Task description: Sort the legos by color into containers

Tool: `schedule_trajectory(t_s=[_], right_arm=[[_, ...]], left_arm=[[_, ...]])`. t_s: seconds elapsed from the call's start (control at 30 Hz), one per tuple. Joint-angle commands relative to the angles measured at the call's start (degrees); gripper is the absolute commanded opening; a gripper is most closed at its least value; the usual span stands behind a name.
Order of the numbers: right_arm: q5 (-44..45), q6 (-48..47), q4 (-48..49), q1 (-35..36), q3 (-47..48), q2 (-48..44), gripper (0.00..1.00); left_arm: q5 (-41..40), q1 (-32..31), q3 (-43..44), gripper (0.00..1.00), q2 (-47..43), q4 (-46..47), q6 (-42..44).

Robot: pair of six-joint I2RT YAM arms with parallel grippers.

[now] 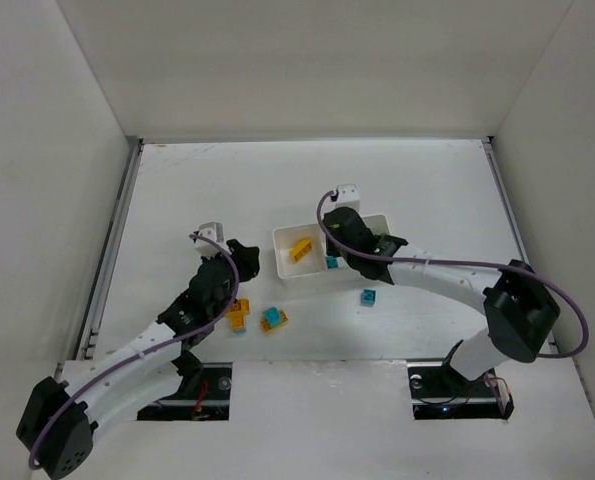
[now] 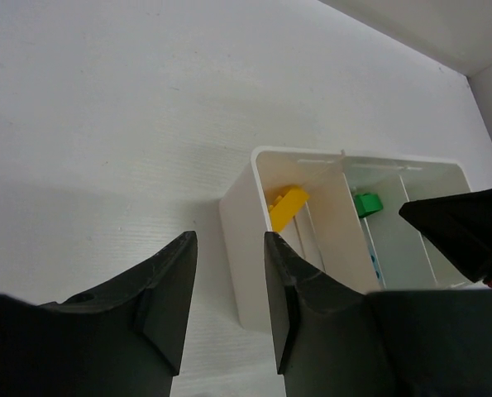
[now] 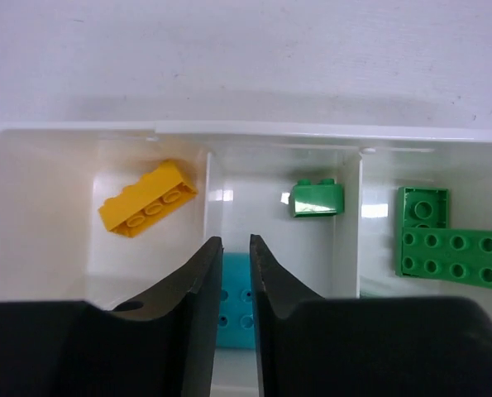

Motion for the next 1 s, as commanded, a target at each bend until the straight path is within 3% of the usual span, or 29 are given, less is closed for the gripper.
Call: schedule_trajectory(t_s=[0.0,0.33,0.73,0.97], right_arm=[[1.26,0.82,-1.23,1.47,-0.19,-3.58,0.30],[-1.55,2.93,-6.15,0.86,0.60,-9.30,0.47],[-1.82,7.32,-13.36,-2.39,7.36,4.31,0.48],[5.73,14.69,-18.02,-2.31,12.20,11.00,0.53]], left_arm=[[-1.83,0.46,-0.70,0.36,-1.96,2.50,0.83],[-2.71,0.55,-3.08,0.40,-7.93,3.73,0.83],[-2.45,-0.24,-2.99,0.41,-6.18,4.43,0.66],[-1.92,-0.50,-2.99,0.41,-6.26,4.87,0.31]])
